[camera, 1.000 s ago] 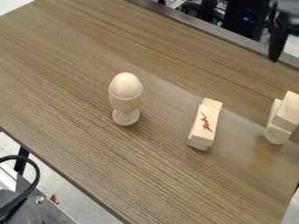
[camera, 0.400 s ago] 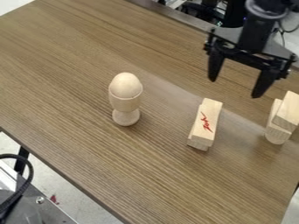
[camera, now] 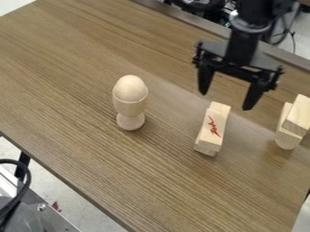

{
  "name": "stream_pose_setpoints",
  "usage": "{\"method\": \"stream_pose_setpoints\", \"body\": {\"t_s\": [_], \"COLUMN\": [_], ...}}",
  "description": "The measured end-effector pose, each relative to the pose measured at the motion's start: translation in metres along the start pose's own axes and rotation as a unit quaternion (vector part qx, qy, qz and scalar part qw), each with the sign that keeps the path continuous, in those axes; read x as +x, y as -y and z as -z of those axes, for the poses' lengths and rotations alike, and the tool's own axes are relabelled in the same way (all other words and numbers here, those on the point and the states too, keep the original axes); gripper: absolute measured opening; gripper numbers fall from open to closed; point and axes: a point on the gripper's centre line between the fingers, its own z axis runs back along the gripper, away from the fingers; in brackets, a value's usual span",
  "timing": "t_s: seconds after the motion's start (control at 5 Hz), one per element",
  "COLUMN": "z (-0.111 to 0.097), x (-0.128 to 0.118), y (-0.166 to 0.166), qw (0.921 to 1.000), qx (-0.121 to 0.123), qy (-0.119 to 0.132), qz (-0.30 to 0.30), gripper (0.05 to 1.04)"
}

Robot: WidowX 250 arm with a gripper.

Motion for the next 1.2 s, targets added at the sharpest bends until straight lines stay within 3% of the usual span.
{"method": "stream_pose_setpoints", "body": {"t_s": [0.8,1.2], "z": [0.038,0.055], "x": [-0.012,-0.017], "y": [-0.004,-0.005], "qw": [0.9995,0.9993], "qx": [-0.019,-0.011], "qy": [-0.023,-0.035], "qz": [-0.003,-0.005], "gripper": [1.000,0.945]}}
